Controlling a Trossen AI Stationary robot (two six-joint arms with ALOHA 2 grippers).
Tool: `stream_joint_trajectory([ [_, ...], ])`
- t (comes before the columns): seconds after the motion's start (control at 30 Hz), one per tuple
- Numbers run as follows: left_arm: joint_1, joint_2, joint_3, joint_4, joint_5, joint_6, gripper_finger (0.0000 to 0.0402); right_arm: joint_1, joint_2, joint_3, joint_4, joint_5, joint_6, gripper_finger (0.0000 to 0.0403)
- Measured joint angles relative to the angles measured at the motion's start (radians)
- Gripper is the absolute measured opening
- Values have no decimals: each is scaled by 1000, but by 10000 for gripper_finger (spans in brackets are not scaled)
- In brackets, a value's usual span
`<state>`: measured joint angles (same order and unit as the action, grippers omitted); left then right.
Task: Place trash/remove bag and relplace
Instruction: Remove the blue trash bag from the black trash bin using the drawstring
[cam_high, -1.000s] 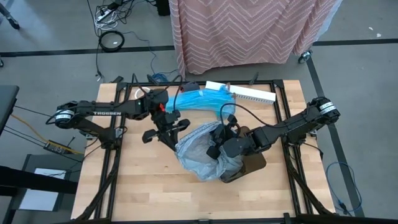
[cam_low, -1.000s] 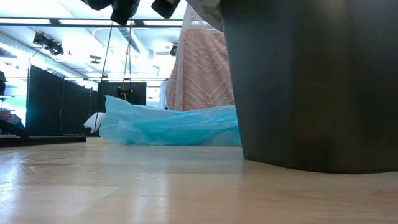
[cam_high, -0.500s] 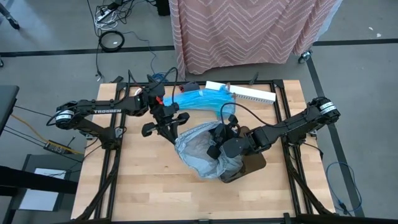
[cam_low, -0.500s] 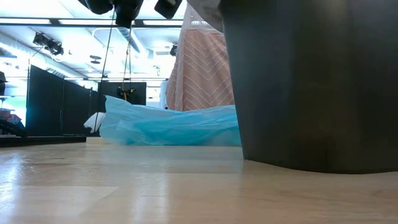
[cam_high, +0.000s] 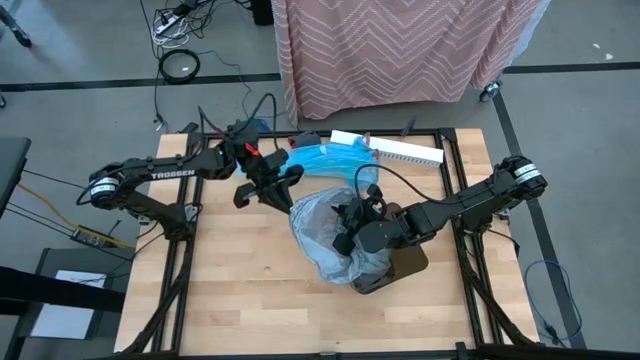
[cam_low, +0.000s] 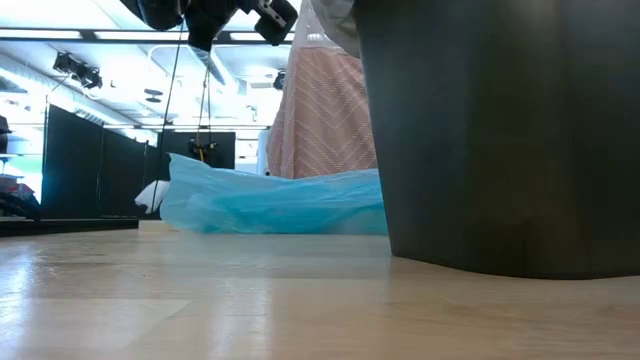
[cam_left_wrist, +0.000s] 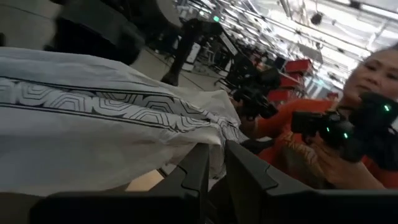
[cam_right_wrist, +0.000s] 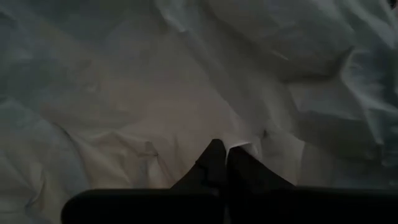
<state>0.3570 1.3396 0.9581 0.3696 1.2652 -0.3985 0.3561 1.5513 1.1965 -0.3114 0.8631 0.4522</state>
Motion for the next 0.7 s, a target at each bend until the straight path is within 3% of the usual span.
stream_joint_trajectory([
  [0.27, 93, 0, 0, 121, 50, -154, 60, 0, 0, -1, -21, -6, 11, 0],
  [0.4, 102, 0, 0, 123, 49, -158, 60, 0, 0, -1, -24, -8, 15, 0],
  [0.57, 133, 0, -32, 67, 227, -108, 60, 2, 0, -1, -27, -8, 23, 0],
  [0.7, 239, -12, -98, 65, 183, -96, 60, 3, 0, -1, -29, -15, 27, 0],
])
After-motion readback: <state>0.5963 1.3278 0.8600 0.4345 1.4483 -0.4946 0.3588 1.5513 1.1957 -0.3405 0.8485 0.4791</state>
